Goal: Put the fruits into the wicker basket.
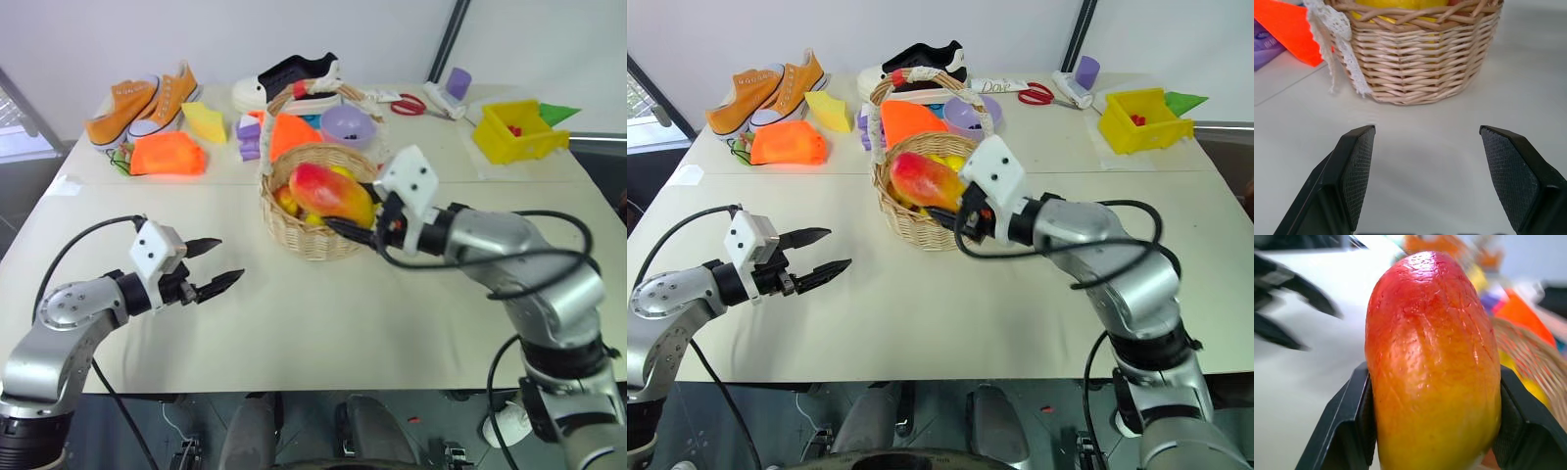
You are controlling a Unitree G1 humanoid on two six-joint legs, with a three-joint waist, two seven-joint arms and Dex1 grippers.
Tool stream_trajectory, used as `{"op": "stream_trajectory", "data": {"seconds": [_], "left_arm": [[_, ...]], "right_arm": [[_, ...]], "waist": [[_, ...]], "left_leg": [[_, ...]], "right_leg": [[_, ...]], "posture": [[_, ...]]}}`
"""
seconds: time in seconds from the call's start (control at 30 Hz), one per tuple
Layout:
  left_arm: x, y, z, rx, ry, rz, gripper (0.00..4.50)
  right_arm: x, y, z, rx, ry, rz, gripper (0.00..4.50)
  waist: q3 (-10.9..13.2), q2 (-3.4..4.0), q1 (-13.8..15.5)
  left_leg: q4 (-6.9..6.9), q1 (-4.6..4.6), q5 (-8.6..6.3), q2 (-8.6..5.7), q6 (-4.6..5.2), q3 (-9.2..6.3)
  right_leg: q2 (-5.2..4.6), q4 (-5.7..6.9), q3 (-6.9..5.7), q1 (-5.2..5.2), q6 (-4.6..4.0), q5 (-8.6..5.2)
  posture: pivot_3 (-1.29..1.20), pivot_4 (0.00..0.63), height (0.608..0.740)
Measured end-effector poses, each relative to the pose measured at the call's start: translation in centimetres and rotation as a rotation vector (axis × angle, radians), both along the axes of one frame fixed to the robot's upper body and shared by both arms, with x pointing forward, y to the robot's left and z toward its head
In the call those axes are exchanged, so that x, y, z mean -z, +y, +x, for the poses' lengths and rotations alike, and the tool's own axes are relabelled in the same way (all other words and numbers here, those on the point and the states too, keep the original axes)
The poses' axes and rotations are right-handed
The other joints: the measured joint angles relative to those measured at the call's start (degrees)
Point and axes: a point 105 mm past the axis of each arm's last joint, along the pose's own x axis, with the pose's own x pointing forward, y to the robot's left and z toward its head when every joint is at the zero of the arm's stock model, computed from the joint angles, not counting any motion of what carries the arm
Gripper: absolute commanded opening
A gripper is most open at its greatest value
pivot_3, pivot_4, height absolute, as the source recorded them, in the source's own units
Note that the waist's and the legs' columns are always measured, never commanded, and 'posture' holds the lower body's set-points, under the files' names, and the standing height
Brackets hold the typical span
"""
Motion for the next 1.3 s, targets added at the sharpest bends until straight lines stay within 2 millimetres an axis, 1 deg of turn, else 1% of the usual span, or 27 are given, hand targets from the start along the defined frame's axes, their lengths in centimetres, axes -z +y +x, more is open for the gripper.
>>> {"op": "stream_trajectory", "data": {"seconds": [0.13, 0.2, 0.23, 0.27, 0.3, 0.37, 0.47, 0.6, 0.67, 0.73, 0.83, 0.87, 0.93, 0.97, 1.0, 1.07, 1.1, 1.17, 1.23, 1.3], "left_arm": [[-0.3, -0.3, 0.2, 0.006, -0.014, -0.005, 3.67], [-0.3, -0.5, 0.2, 0.009, -0.018, -0.011, 3.67], [-0.3, -0.6, 0.2, 0.011, -0.017, -0.012, 3.67], [-0.2, -0.7, 0.2, 0.011, -0.017, -0.015, 3.67], [-0.2, -0.8, 0.2, 0.010, -0.018, -0.017, 3.67], [-0.2, -0.9, 0.1, 0.008, -0.019, -0.020, 3.67], [-0.2, -1.0, 0.0, 0.007, -0.019, -0.019, 3.67], [-0.1, -1.0, 0.0, 0.005, -0.017, -0.021, 3.67], [-0.1, -1.0, 0.0, 0.003, -0.017, -0.023, 3.67], [-0.2, -1.1, 0.0, 0.006, -0.018, -0.026, 3.67], [0.0, -1.4, 0.0, 0.020, -0.011, -0.028, 3.67], [0.0, -1.6, 0.0, 0.026, -0.011, -0.029, 3.67], [-0.2, -2.0, 0.1, 0.044, -0.019, -0.033, 3.67], [-0.3, -2.3, 0.1, 0.054, -0.019, -0.034, 3.67], [-0.3, -2.5, 0.2, 0.060, -0.019, -0.038, 3.67], [-0.4, -2.9, 0.3, 0.073, -0.023, -0.043, 3.67], [-0.5, -2.9, 0.3, 0.075, -0.029, -0.047, 3.67], [-0.5, -3.0, 0.4, 0.075, -0.031, -0.048, 3.67], [-0.5, -3.0, 0.3, 0.073, -0.030, -0.049, 3.67], [-0.4, -2.9, 0.3, 0.070, -0.027, -0.048, 3.67]], "right_arm": [[1.4, 0.2, 3.1, 0.102, 0.045, -0.014, 2.30], [2.0, 0.3, 4.1, 0.130, 0.046, -0.022, 3.35], [2.0, 0.3, 4.4, 0.137, 0.039, -0.025, 3.74], [1.9, 0.3, 4.5, 0.139, 0.031, -0.027, 4.27], [1.7, 0.4, 4.5, 0.133, 0.015, -0.029, 4.47], [0.8, 0.7, 3.9, 0.096, -0.036, -0.034, 4.47], [-1.3, 0.8, 2.1, 0.015, -0.128, -0.041, 4.47], [-4.0, -0.2, -0.5, -0.071, -0.205, 0.007, 4.47], [-4.4, -1.2, -1.8, -0.098, -0.199, 0.015, 4.47], [-4.3, -2.2, -2.3, -0.085, -0.166, 0.037, 4.47], [-3.9, -4.0, -1.7, 0.009, -0.131, 0.060, 4.47], [-3.8, -4.5, -1.1, 0.060, -0.134, 0.063, 4.47], [-3.5, -5.6, 1.4, 0.203, -0.126, 0.095, 4.47], [-3.0, -6.2, 2.6, 0.270, -0.109, 0.110, 4.47], [-2.5, -6.2, 3.4, 0.298, -0.094, 0.118, 4.47], [-1.4, -5.0, 4.4, 0.294, -0.063, 0.140, 4.47], [-0.9, -4.3, 4.7, 0.283, -0.050, 0.144, 4.24], [-0.3, -3.7, 5.2, 0.281, -0.039, 0.147, 3.61], [-0.1, -4.0, 5.7, 0.307, -0.038, 0.156, 2.60], [-0.4, -4.0, 6.1, 0.335, -0.052, 0.186, 1.58]], "waist": [[0.0, 0.02, -0.1], [0.0, 0.04, -0.2], [0.0, 0.04, -0.1], [0.0, 0.04, -0.1], [0.0, 0.05, -0.1], [0.0, 0.06, -0.1], [0.0, 0.07, -0.1], [0.0, 0.07, 0.0], [0.0, 0.07, 0.0], [0.0, 0.06, 0.0], [0.0, 0.08, -0.2], [0.0, 0.08, -0.3], [0.0, 0.09, -0.4], [0.1, 0.11, -0.3], [0.1, 0.11, -0.3], [0.1, 0.12, -0.3], [0.1, 0.13, -0.3], [0.1, 0.14, -0.2], [0.1, 0.14, 0.0], [0.1, 0.14, -0.1]], "left_leg": [[-0.03, -0.01, 0.00, 0.01, 0.00, 0.00], [-0.03, -0.04, 0.00, 0.00, 0.00, 0.02], [-0.03, -0.04, 0.00, 0.00, 0.01, 0.02], [-0.03, -0.05, 0.00, 0.00, 0.01, 0.02], [-0.03, -0.07, 0.00, 0.00, 0.01, 0.02], [-0.03, -0.11, 0.00, 0.00, 0.01, 0.02], [-0.02, -0.15, 0.00, 0.01, 0.01, 0.01], [-0.01, -0.15, 0.00, 0.01, 0.01, 0.01], [-0.01, -0.15, 0.00, 0.01, 0.01, 0.01], [0.00, -0.14, 0.00, 0.02, 0.01, 0.01], [0.00, -0.14, 0.00, 0.02, 0.01, 0.02], [0.00, -0.12, 0.00, 0.02, 0.01, 0.01], [0.00, -0.06, 0.00, 0.03, 0.01, 0.02], [0.00, -0.06, 0.01, 0.03, 0.01, 0.03], [0.00, -0.07, 0.01, 0.03, 0.01, 0.05], [-0.04, -0.10, 0.01, 0.03, 0.01, 0.05], [-0.04, -0.11, 0.01, 0.03, 0.01, 0.05], [-0.04, -0.12, 0.01, 0.03, 0.02, 0.04], [0.01, -0.15, 0.01, 0.02, 0.02, 0.04], [0.03, -0.16, 0.01, 0.02, 0.02, 0.05]], "right_leg": [[0.02, 0.02, 0.00, -0.05, -0.01, 0.00], [0.03, 0.03, 0.00, -0.07, 0.00, 0.00], [0.03, 0.03, 0.00, -0.07, 0.01, 0.01], [0.03, 0.04, -0.01, -0.08, 0.01, 0.01], [0.03, 0.04, -0.01, -0.09, 0.01, 0.01], [0.03, 0.04, -0.01, -0.13, 0.02, 0.01], [0.04, 0.05, -0.01, -0.15, 0.02, 0.01], [0.03, 0.04, -0.01, -0.13, 0.02, 0.01], [0.03, 0.04, -0.01, -0.13, 0.02, 0.01], [0.03, 0.04, -0.01, -0.12, 0.01, 0.01], [0.03, 0.05, 0.00, -0.13, 0.01, 0.01], [0.04, 0.06, 0.00, -0.13, 0.01, 0.01], [0.07, 0.09, 0.01, -0.11, -0.03, 0.03], [0.07, 0.10, 0.02, -0.11, -0.03, 0.03], [0.08, 0.09, 0.02, -0.12, -0.03, 0.03], [0.11, 0.09, 0.02, -0.16, -0.03, 0.03], [0.13, 0.09, 0.02, -0.17, -0.03, 0.03], [0.14, 0.09, 0.02, -0.17, -0.02, 0.03], [0.13, 0.09, 0.02, -0.17, -0.01, 0.04], [0.12, 0.09, 0.02, -0.16, 0.02, 0.05]], "posture": [[0.00, 0.150, 0.733], [0.00, 0.150, 0.733], [0.00, 0.150, 0.733], [0.00, 0.150, 0.733], [0.00, 0.150, 0.733], [0.00, 0.150, 0.733], [0.00, 0.150, 0.733], [0.00, 0.150, 0.733], [0.00, 0.150, 0.733], [0.00, 0.150, 0.733], [0.00, 0.150, 0.733], [0.00, 0.150, 0.733], [0.00, 0.150, 0.733], [0.00, 0.150, 0.733], [0.00, 0.150, 0.733], [0.00, 0.150, 0.733], [0.00, 0.150, 0.733], [0.00, 0.150, 0.733], [0.00, 0.150, 0.733], [0.00, 0.150, 0.733]]}}
